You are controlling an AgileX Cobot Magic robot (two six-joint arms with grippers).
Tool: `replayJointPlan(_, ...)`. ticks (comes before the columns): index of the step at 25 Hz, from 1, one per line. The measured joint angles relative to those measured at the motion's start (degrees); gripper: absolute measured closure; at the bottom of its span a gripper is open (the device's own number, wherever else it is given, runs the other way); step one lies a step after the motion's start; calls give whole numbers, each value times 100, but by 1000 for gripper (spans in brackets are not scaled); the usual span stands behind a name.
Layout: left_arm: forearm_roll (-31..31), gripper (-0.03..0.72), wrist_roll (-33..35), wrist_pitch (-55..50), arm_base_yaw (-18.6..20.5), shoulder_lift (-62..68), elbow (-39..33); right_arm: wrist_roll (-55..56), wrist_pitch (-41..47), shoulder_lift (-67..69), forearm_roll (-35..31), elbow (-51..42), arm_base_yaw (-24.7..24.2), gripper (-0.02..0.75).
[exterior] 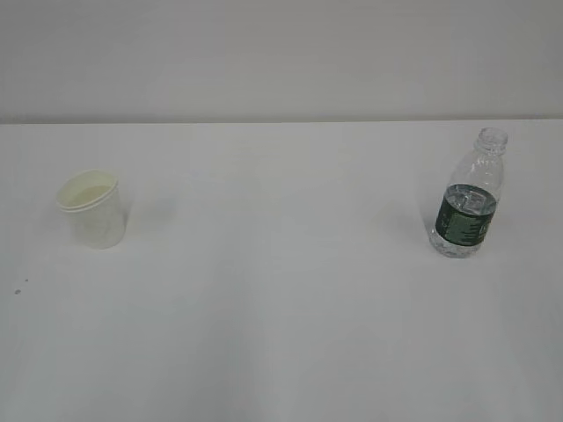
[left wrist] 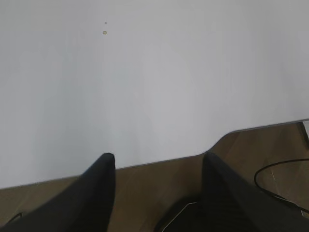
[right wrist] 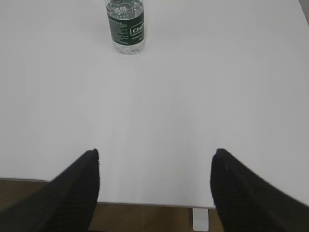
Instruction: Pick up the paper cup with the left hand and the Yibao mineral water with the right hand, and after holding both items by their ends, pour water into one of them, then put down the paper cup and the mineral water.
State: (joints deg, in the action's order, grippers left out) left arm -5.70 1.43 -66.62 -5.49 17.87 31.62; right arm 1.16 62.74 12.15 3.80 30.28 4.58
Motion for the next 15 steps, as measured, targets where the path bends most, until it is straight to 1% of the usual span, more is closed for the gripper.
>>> replayJointPlan(4, 13, 284, -47, 0, 0, 0, -10, 0, 164, 0, 54, -71, 0, 199)
replayJointPlan(15, 120, 284, -72, 191, 0, 0, -99, 81, 190, 0, 77, -118, 0, 200)
